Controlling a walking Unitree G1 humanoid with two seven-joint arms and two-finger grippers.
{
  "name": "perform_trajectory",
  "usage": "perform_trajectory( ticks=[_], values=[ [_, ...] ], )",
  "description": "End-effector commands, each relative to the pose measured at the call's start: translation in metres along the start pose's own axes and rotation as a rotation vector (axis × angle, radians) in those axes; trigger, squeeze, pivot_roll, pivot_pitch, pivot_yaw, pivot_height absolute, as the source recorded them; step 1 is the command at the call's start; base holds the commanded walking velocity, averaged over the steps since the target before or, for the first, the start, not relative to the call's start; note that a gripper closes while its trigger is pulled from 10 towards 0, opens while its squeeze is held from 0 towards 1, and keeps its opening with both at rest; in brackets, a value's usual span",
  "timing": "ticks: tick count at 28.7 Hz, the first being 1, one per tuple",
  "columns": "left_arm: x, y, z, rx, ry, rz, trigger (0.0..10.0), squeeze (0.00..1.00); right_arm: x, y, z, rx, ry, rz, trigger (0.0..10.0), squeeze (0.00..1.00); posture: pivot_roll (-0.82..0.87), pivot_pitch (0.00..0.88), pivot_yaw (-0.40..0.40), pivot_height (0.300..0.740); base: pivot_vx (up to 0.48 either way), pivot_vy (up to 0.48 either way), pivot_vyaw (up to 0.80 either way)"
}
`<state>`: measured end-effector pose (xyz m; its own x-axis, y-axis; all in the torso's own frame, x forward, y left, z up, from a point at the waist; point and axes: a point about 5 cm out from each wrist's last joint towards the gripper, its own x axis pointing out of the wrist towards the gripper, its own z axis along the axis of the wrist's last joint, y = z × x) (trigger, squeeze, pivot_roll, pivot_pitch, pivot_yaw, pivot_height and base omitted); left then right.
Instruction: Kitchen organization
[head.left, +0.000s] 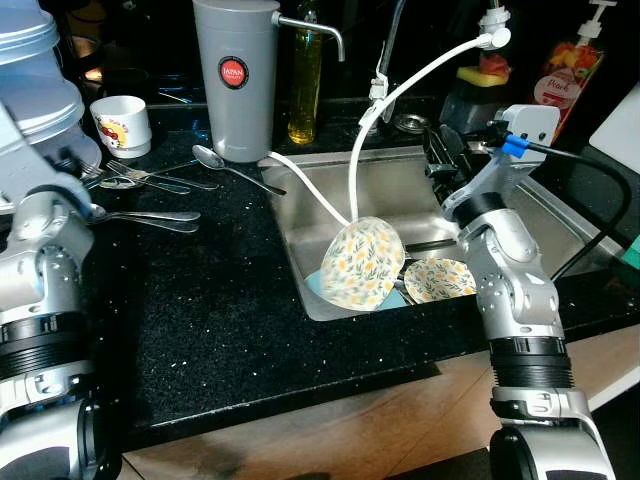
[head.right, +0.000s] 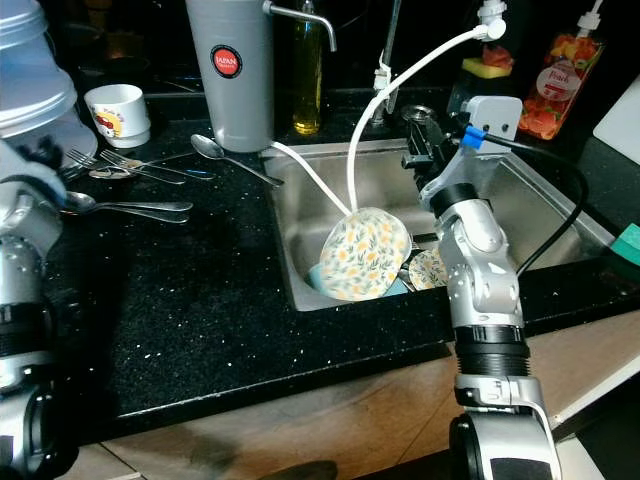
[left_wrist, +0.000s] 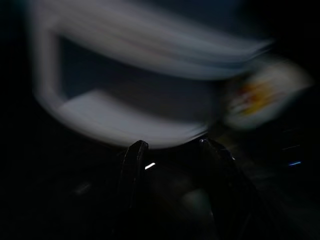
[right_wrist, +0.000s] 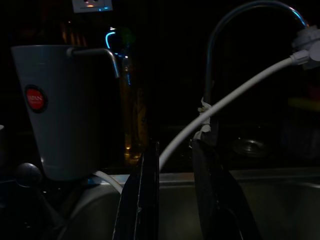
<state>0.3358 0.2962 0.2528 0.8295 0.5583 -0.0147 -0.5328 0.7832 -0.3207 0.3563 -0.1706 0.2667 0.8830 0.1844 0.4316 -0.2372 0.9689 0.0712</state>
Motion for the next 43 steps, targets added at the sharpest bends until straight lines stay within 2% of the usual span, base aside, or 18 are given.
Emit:
perform_trajectory(
  ticks=[1, 6, 12, 13, 15, 23, 24, 25, 26, 30, 36, 41, 43],
  values=[
    [-0.001, 0.009, -0.009, 0.029, 0.057, 0.079, 10.0, 0.0, 0.002, 0.002, 0.006, -0.004, -0.026, 0.005, 10.0, 0.0, 0.07, 0.0, -0.041, 0.74, 0.0, 0.0, 0.0],
    [-0.001, 0.016, -0.019, -0.015, 0.103, 0.136, 10.0, 0.0, 0.001, 0.001, 0.005, -0.003, -0.019, 0.003, 10.0, 0.0, 0.07, 0.0, -0.044, 0.74, 0.0, 0.0, 0.0],
    [0.008, 0.012, -0.034, -0.181, 0.23, 0.043, 10.0, 0.0, 0.002, 0.002, 0.005, -0.006, -0.023, 0.002, 10.0, 0.0, 0.06, 0.0, -0.047, 0.74, 0.0, 0.0, 0.0],
    [0.008, 0.012, -0.034, -0.181, 0.23, 0.043, 10.0, 0.0, 0.002, 0.002, 0.005, -0.006, -0.023, 0.002, 10.0, 0.0, 0.06, 0.0, -0.047, 0.74, 0.0, 0.0, 0.0],
    [0.015, 0.006, -0.037, -0.282, 0.257, -0.054, 10.0, 0.0, 0.002, 0.003, 0.006, -0.008, -0.029, 0.006, 10.0, 0.0, 0.06, 0.0, -0.048, 0.74, 0.0, 0.0, 0.0],
    [0.026, 0.002, -0.045, -0.376, 0.278, -0.133, 10.0, 0.0, 0.002, 0.004, 0.008, -0.011, -0.035, 0.011, 10.0, 0.0, 0.04, 0.0, -0.052, 0.74, 0.0, 0.0, 0.0],
    [0.027, 0.002, -0.046, -0.381, 0.279, -0.138, 3.9, 0.0, 0.002, 0.004, 0.009, -0.013, -0.036, 0.013, 10.0, 0.0, 0.04, 0.0, -0.052, 0.74, 0.0, 0.0, 0.0],
    [0.027, 0.002, -0.046, -0.383, 0.28, -0.143, 3.9, 0.0, 0.002, 0.004, 0.009, -0.014, -0.036, 0.014, 10.0, 0.0, 0.04, 0.0, -0.052, 0.74, 0.0, 0.0, 0.0],
    [0.028, 0.002, -0.047, -0.388, 0.279, -0.137, 0.0, 0.0, 0.002, 0.004, 0.009, -0.015, -0.037, 0.014, 10.0, 0.0, 0.04, 0.0, -0.05, 0.74, 0.0, 0.0, 0.0],
    [0.029, 0.002, -0.046, -0.405, 0.268, -0.14, 0.0, 0.0, 0.002, 0.003, 0.01, -0.017, -0.04, 0.012, 10.0, 0.0, 0.03, 0.0, -0.052, 0.74, 0.0, 0.0, 0.0],
    [0.029, -0.004, -0.038, -0.471, 0.216, -0.18, 0.0, 0.0, 0.001, 0.002, 0.011, -0.018, -0.042, 0.011, 10.0, 0.0, 0.04, 0.0, -0.054, 0.74, 0.0, 0.0, 0.0],
    [0.025, -0.016, -0.03, -0.53, 0.161, -0.224, 0.0, 0.0, 0.002, 0.001, 0.013, -0.02, -0.045, 0.009, 10.0, 0.0, 0.03, 0.0, -0.056, 0.74, 0.0, 0.0, 0.0],
    [0.022, -0.028, -0.024, -0.54, 0.145, -0.278, 0.0, 0.0, 0.002, 0.0, 0.014, -0.023, -0.048, 0.004, 10.0, 0.0, 0.03, 0.0, -0.056, 0.74, 0.0, 0.0, 0.0]
  ],
)
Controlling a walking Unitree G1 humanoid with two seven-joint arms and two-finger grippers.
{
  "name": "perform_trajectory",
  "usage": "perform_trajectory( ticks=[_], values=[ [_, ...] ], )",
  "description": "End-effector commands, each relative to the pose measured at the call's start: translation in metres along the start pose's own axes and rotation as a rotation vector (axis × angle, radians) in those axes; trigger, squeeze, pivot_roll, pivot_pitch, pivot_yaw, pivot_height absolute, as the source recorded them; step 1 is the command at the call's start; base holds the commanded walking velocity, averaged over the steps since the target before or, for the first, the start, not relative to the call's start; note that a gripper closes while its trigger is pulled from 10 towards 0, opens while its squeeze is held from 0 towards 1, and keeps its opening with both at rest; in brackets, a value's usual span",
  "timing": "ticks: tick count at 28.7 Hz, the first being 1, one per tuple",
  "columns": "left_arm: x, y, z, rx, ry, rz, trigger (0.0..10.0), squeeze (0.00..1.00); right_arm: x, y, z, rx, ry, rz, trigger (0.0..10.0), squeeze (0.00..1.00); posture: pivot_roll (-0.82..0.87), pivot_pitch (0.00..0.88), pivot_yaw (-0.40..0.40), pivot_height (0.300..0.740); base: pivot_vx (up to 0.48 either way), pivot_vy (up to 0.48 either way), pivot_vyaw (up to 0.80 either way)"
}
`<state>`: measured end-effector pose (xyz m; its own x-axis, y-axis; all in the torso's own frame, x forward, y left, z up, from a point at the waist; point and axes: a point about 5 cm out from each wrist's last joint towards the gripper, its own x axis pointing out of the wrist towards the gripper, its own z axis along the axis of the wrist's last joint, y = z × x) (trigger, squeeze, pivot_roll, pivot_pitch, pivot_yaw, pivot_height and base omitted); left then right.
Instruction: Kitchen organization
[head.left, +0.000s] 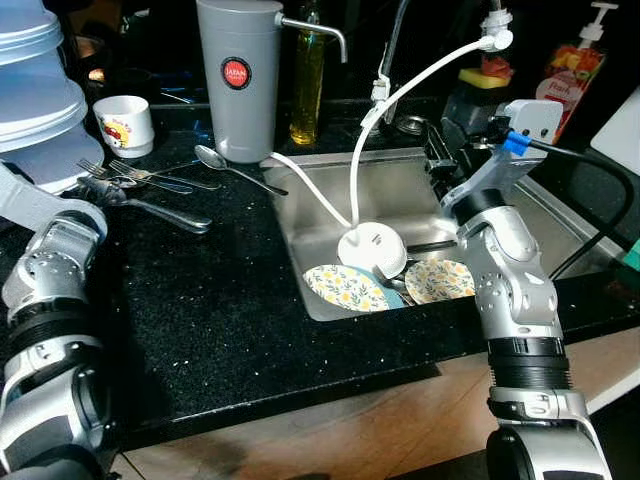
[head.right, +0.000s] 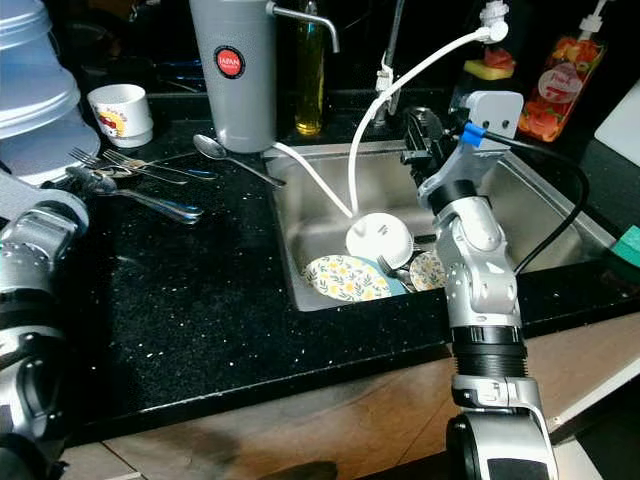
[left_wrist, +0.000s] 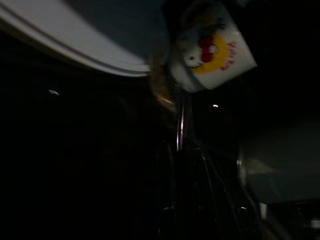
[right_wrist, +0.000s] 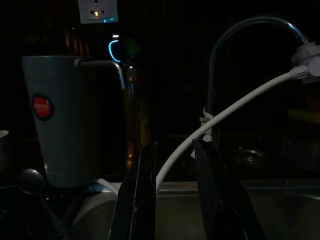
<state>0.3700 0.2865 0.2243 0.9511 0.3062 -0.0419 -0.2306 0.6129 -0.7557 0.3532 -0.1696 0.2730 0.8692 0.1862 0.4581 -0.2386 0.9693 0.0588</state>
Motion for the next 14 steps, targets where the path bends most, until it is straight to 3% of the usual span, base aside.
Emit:
perform_trajectory(
  ticks=[1, 2, 3, 5, 6, 9, 11, 13, 14],
  values=[
    [-0.002, -0.03, 0.002, -0.01, -0.023, -0.135, 0.0, 0.0, 0.002, -0.004, 0.008, -0.014, -0.022, -0.007, 10.0, 0.0, 0.03, 0.0, -0.056, 0.74, 0.0, 0.0, 0.0],
    [-0.005, -0.045, 0.0, -0.002, -0.021, -0.207, 0.0, 0.0, 0.002, -0.005, 0.01, -0.016, -0.026, -0.011, 10.0, 0.0, 0.02, 0.0, -0.054, 0.74, 0.0, 0.0, 0.0],
    [-0.009, -0.063, -0.007, -0.004, 0.001, -0.296, 10.0, 0.0, 0.002, -0.006, 0.012, -0.019, -0.031, -0.017, 10.0, 0.0, 0.02, 0.0, -0.054, 0.74, 0.0, 0.0, 0.0],
    [-0.018, -0.093, -0.025, -0.031, 0.064, -0.443, 10.0, 0.0, 0.001, -0.009, 0.015, -0.026, -0.043, -0.031, 10.0, 0.0, 0.02, 0.0, -0.054, 0.74, 0.0, 0.0, 0.0],
    [-0.018, -0.093, -0.025, -0.031, 0.064, -0.443, 10.0, 0.0, 0.001, -0.009, 0.015, -0.026, -0.043, -0.031, 10.0, 0.0, 0.02, 0.0, -0.054, 0.74, 0.0, 0.0, 0.0],
    [-0.029, -0.124, -0.058, -0.055, 0.16, -0.584, 10.0, 0.0, 0.001, -0.013, 0.019, -0.035, -0.057, -0.051, 10.0, 0.0, 0.01, 0.0, -0.046, 0.74, 0.0, 0.0, 0.0],
    [-0.031, -0.14, -0.089, 0.031, 0.221, -0.616, 10.0, 0.0, 0.001, -0.013, 0.022, -0.048, -0.068, -0.057, 10.0, 0.0, 0.0, 0.0, -0.036, 0.74, 0.0, 0.0, 0.0],
    [-0.032, -0.144, -0.099, 0.07, 0.239, -0.624, 10.0, 0.0, 0.001, -0.013, 0.023, -0.054, -0.071, -0.057, 10.0, 0.0, 0.0, 0.0, -0.036, 0.74, 0.0, 0.0, 0.0],
    [-0.032, -0.15, -0.115, 0.151, 0.256, -0.622, 10.0, 0.0, 0.0, -0.013, 0.026, -0.063, -0.079, -0.056, 10.0, 0.0, -0.02, 0.0, -0.033, 0.74, 0.0, 0.0, 0.0]
  ],
)
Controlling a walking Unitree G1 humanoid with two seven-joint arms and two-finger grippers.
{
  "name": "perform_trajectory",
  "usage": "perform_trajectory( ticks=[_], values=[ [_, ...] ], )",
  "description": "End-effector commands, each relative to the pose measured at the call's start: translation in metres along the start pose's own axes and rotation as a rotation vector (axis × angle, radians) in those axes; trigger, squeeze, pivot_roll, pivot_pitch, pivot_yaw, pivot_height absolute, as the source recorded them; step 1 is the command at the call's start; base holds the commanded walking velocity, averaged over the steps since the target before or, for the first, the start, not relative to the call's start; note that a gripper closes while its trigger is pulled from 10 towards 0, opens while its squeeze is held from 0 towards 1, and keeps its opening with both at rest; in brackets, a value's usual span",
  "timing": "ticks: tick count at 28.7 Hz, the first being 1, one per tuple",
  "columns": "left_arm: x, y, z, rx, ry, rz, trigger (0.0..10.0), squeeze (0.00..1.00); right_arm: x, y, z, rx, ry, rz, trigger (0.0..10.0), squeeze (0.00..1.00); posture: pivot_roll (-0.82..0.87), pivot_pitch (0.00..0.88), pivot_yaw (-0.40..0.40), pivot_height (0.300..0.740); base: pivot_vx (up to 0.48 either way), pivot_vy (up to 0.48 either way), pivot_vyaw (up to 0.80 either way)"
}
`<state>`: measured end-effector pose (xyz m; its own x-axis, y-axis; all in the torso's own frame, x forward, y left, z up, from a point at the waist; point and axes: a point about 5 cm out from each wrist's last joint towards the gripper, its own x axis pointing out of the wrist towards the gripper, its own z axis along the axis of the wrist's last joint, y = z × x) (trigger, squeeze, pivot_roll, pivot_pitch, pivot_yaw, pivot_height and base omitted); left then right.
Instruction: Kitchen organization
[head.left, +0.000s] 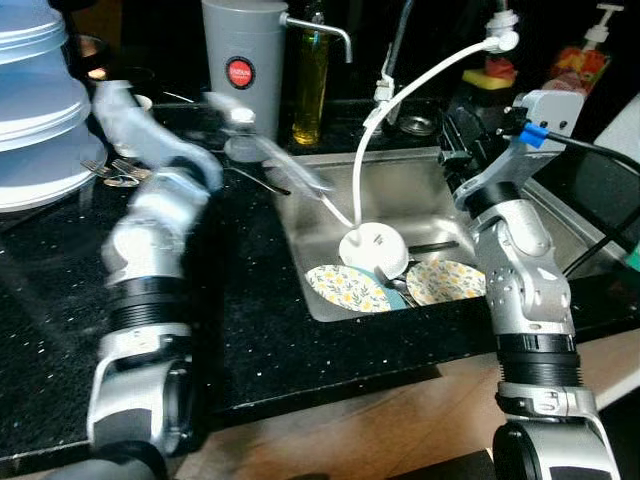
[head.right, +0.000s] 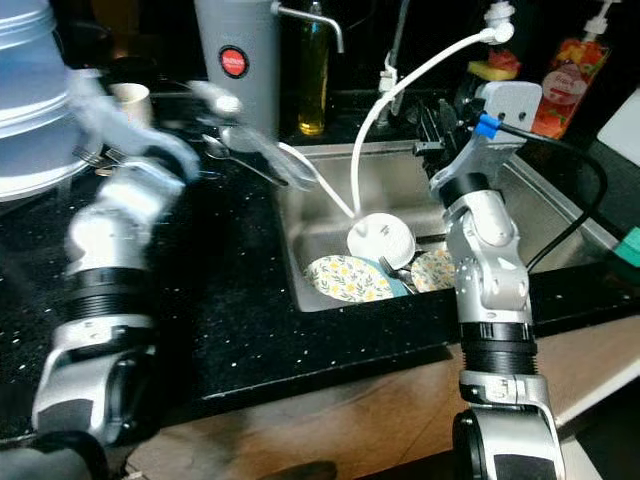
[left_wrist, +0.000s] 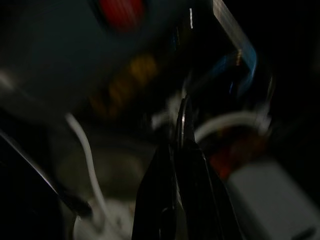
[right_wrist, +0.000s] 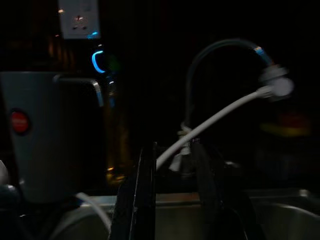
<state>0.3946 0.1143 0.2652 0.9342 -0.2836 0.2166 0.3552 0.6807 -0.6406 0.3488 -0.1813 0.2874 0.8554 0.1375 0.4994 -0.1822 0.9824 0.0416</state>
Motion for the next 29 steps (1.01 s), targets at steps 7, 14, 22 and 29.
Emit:
perform_trajectory(
  ticks=[7, 14, 22, 29],
  values=[
    [0.022, -0.021, -0.059, 0.417, 0.202, 0.007, 10.0, 0.18, -0.004, -0.005, 0.016, -0.064, -0.047, -0.025, 10.0, 0.0, -0.05, 0.0, -0.01, 0.74, 0.0, 0.0, 0.0],
    [0.024, -0.041, -0.063, 0.347, 0.222, -0.151, 10.0, 1.0, -0.009, -0.008, 0.017, -0.07, -0.044, -0.046, 10.0, 0.0, -0.06, 0.0, 0.004, 0.74, 0.0, 0.0, 0.0],
    [0.021, 0.01, 0.012, 0.731, 0.094, 0.114, 10.0, 0.0, -0.009, 0.003, 0.013, -0.032, -0.038, -0.037, 10.0, 0.0, 0.0, 0.0, 0.0, 0.74, 0.0, 0.0, 0.0],
    [0.011, 0.037, 0.005, 0.931, 0.203, 0.135, 10.0, 0.0, -0.012, 0.013, 0.009, -0.006, -0.022, -0.024, 10.0, 0.0, 0.0, 0.04, 0.004, 0.74, 0.0, 0.0, 0.0]
  ],
)
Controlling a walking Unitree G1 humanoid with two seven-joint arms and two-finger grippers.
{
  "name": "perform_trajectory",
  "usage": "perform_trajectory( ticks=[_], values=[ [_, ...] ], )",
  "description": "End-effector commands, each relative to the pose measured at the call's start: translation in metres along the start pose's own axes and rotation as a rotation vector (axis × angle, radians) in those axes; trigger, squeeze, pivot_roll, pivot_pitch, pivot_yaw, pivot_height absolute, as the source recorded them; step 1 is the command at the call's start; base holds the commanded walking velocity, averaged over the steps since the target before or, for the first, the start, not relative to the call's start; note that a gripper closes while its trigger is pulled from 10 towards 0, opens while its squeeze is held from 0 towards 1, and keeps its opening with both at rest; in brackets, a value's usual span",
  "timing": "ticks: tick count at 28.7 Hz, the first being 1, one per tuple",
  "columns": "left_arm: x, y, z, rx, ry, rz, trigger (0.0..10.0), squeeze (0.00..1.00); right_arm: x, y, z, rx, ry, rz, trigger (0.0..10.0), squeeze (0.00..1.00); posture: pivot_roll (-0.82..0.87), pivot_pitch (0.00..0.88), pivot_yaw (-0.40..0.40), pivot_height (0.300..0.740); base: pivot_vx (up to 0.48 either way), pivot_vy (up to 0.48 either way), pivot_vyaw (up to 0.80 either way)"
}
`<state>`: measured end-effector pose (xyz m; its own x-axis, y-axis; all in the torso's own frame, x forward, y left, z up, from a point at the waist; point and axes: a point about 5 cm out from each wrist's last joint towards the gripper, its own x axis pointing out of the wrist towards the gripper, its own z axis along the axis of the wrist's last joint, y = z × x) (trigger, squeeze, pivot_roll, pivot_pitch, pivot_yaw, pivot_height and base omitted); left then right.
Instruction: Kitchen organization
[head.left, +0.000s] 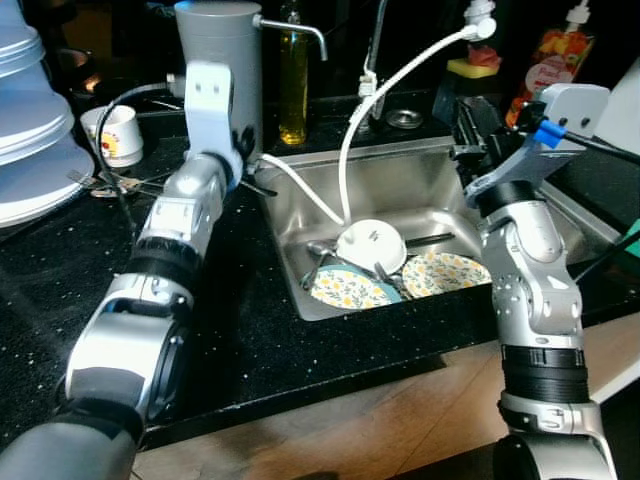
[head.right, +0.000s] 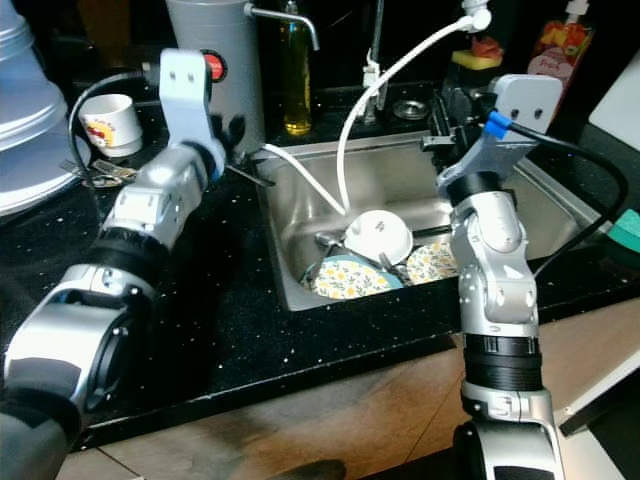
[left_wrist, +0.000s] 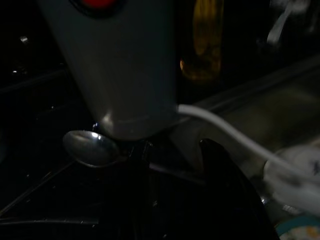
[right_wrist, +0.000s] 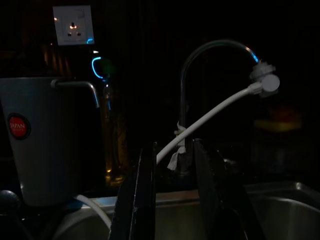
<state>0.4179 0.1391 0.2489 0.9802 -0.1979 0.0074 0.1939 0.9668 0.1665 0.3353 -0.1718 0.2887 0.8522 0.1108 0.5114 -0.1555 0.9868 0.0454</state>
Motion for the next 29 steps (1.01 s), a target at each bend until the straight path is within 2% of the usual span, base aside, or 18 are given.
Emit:
perform_trajectory(
  ticks=[1, 2, 3, 7, 8, 11, 12, 13, 15, 18, 21, 23, 24, 26, 27, 28, 29],
  values=[
    [0.0, 0.0, -0.002, 0.063, 0.013, -0.042, 10.0, 0.0, -0.003, 0.002, 0.004, 0.007, -0.009, 0.003, 10.0, 0.0, 0.0, 0.053, 0.01, 0.74, 0.0, 0.0, 0.0],
    [0.001, -0.004, -0.003, 0.13, 0.026, -0.091, 10.0, 0.0, -0.003, 0.003, 0.004, 0.01, -0.009, 0.004, 10.0, 0.0, -0.01, 0.061, 0.015, 0.74, 0.0, 0.0, 0.0],
    [0.001, -0.004, -0.003, 0.13, 0.026, -0.091, 10.0, 0.0, -0.003, 0.003, 0.004, 0.01, -0.009, 0.004, 10.0, 0.0, -0.01, 0.061, 0.015, 0.74, 0.0, 0.0, 0.0],
    [0.005, -0.018, 0.001, 0.349, 0.042, -0.204, 10.0, 0.0, -0.006, 0.007, 0.006, 0.021, -0.012, 0.003, 10.0, 0.0, -0.01, 0.091, 0.024, 0.74, 0.0, 0.0, 0.0],
    [0.006, -0.022, 0.003, 0.383, 0.04, -0.221, 10.0, 0.0, -0.007, 0.008, 0.006, 0.024, -0.01, 0.001, 10.0, 0.0, -0.02, 0.098, 0.026, 0.74, 0.0, 0.0, 0.0],
    [0.007, -0.025, 0.005, 0.406, 0.039, -0.235, 10.0, 0.0, -0.008, 0.008, 0.006, 0.026, -0.008, 0.0, 10.0, 0.0, -0.02, 0.098, 0.026, 0.74, 0.0, 0.0, 0.0],
    [0.008, -0.032, 0.007, 0.488, 0.053, -0.286, 10.0, 0.72, -0.009, 0.008, 0.006, 0.027, -0.003, -0.001, 10.0, 0.0, -0.02, 0.121, 0.031, 0.74, 0.0, 0.0, 0.0],
    [0.009, -0.036, 0.009, 0.552, 0.062, -0.328, 10.0, 1.0, -0.01, 0.009, 0.006, 0.028, 0.001, -0.001, 10.0, 0.0, -0.02, 0.127, 0.033, 0.74, 0.0, 0.0, 0.0],
    [0.01, -0.039, 0.015, 0.608, 0.082, -0.36, 10.0, 1.0, -0.011, 0.01, 0.007, 0.03, 0.003, -0.001, 10.0, 0.0, -0.02, 0.136, 0.039, 0.74, 0.0, 0.0, 0.0],
    [0.01, -0.039, 0.017, 0.635, 0.091, -0.38, 10.0, 1.0, -0.011, 0.01, 0.007, 0.031, 0.003, -0.002, 10.0, 0.0, -0.02, 0.143, 0.043, 0.74, 0.0, 0.0, 0.0],
    [0.01, -0.041, 0.02, 0.739, 0.126, -0.449, 10.0, 1.0, -0.013, 0.011, 0.006, 0.037, 0.009, -0.008, 10.0, 0.0, -0.01, 0.159, 0.047, 0.74, 0.0, 0.0, 0.0],
    [0.011, -0.042, 0.022, 0.76, 0.132, -0.458, 10.0, 1.0, -0.014, 0.011, 0.006, 0.039, 0.011, -0.01, 10.0, 0.0, 0.0, 0.166, 0.048, 0.74, 0.0, 0.0, 0.0],
    [0.012, -0.043, 0.026, 0.819, 0.14, -0.439, 10.0, 1.0, -0.014, 0.011, 0.006, 0.043, 0.016, -0.01, 10.0, 0.0, 0.0, 0.173, 0.049, 0.74, 0.0, 0.0, 0.0],
    [0.013, -0.043, 0.028, 0.836, 0.142, -0.421, 10.0, 1.0, -0.014, 0.011, 0.005, 0.045, 0.017, -0.01, 10.0, 0.0, 0.0, 0.176, 0.05, 0.74, 0.0, 0.0, 0.0],
    [0.014, -0.043, 0.029, 0.862, 0.157, -0.401, 10.0, 0.65, -0.015, 0.012, 0.005, 0.048, 0.023, -0.01, 10.0, 0.0, 0.01, 0.179, 0.049, 0.74, 0.0, 0.0, 0.0],
    [0.014, -0.042, 0.028, 0.867, 0.166, -0.392, 10.0, 0.0, -0.014, 0.012, 0.005, 0.049, 0.025, -0.01, 10.0, 0.0, 0.01, 0.179, 0.049, 0.74, 0.0, 0.0, 0.0],
    [0.014, -0.042, 0.026, 0.869, 0.175, -0.385, 10.0, 0.0, -0.014, 0.012, 0.004, 0.05, 0.026, -0.01, 10.0, 0.0, 0.01, 0.179, 0.049, 0.74, 0.0, 0.0, 0.0]
  ],
)
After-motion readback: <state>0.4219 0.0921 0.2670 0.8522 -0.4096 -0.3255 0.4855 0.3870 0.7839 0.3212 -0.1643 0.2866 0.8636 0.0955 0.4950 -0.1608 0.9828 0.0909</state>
